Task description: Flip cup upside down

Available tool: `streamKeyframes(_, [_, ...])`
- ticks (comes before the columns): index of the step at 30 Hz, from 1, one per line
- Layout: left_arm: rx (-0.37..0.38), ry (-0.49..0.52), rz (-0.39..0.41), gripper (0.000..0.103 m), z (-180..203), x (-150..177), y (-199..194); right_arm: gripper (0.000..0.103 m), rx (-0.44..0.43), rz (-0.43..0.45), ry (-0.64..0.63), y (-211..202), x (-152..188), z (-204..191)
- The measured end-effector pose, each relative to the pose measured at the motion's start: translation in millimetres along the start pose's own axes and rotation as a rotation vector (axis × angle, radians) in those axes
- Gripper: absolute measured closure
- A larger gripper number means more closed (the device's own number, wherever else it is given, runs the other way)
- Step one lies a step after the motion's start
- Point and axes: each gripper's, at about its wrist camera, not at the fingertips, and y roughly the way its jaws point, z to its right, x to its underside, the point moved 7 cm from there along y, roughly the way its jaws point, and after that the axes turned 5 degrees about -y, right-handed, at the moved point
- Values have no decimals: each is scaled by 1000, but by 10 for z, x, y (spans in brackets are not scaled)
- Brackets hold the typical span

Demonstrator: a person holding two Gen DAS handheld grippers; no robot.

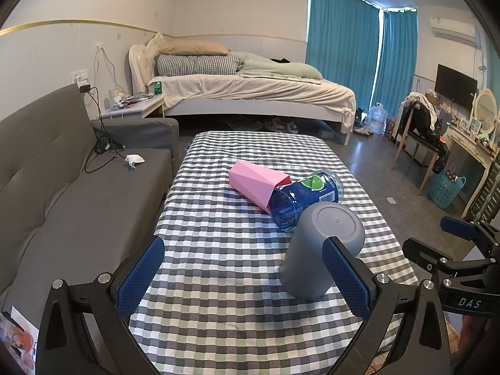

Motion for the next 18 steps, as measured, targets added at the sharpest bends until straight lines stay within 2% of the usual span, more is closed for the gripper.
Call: streamKeyframes(18, [-3,-6,2,0,-25,-11,7,6,0,-2,-1,7,5,-2])
